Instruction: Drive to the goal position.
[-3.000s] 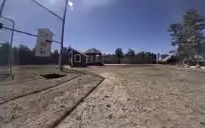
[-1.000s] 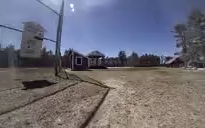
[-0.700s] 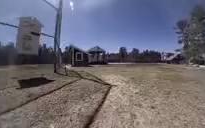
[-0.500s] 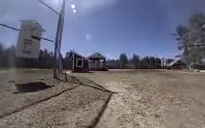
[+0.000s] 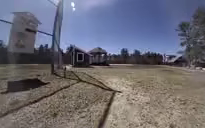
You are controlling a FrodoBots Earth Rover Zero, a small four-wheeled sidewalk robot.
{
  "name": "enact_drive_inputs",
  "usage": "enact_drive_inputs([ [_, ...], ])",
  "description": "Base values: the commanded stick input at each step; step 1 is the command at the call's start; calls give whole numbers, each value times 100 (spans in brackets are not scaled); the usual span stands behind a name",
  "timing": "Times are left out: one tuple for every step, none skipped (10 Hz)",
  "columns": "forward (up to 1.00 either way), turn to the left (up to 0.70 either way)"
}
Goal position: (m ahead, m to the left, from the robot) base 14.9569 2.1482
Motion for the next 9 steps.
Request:
enact_drive_inputs([
  [70, 0],
  [70, 0],
  [70, 0],
  [70, 0],
  [70, 0],
  [70, 0],
  [70, 0],
  [70, 0],
  [70, 0],
])
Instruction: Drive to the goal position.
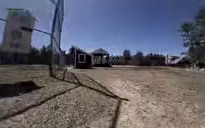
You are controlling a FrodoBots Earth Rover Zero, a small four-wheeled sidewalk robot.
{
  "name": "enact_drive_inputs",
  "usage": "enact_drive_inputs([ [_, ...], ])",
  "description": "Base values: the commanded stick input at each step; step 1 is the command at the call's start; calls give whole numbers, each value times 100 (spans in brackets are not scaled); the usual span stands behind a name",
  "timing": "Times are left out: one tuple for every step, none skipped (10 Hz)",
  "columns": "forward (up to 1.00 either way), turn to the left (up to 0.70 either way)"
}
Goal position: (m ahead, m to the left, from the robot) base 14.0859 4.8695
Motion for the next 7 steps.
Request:
enact_drive_inputs([
  [70, 0],
  [70, 0],
  [70, 0],
  [70, 0],
  [70, 0],
  [70, 0],
  [70, 0],
])
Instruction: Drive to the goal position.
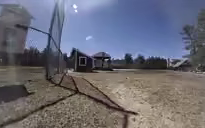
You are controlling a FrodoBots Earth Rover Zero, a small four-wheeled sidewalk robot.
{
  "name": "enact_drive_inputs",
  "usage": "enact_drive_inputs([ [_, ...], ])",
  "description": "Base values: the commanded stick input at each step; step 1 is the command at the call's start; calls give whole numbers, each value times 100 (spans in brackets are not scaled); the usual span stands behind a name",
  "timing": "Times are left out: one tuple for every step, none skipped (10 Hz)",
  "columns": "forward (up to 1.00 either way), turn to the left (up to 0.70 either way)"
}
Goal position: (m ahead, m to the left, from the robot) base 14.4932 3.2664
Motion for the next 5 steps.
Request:
enact_drive_inputs([
  [70, 0],
  [70, 0],
  [70, 0],
  [70, 0],
  [70, 0],
])
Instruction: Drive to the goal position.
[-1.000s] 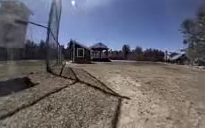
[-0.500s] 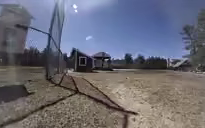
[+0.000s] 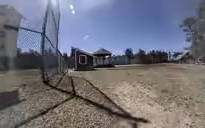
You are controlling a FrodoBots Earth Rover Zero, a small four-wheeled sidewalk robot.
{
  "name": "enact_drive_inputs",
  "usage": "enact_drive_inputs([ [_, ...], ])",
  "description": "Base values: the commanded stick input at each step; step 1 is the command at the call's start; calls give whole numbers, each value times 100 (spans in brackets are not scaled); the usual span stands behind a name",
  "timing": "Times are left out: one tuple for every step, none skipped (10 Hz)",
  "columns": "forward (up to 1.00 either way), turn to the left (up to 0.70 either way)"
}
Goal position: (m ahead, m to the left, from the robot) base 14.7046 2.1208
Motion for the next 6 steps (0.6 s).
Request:
enact_drive_inputs([
  [70, 0],
  [70, 0],
  [70, 0],
  [70, 0],
  [70, 0],
  [70, 0],
])
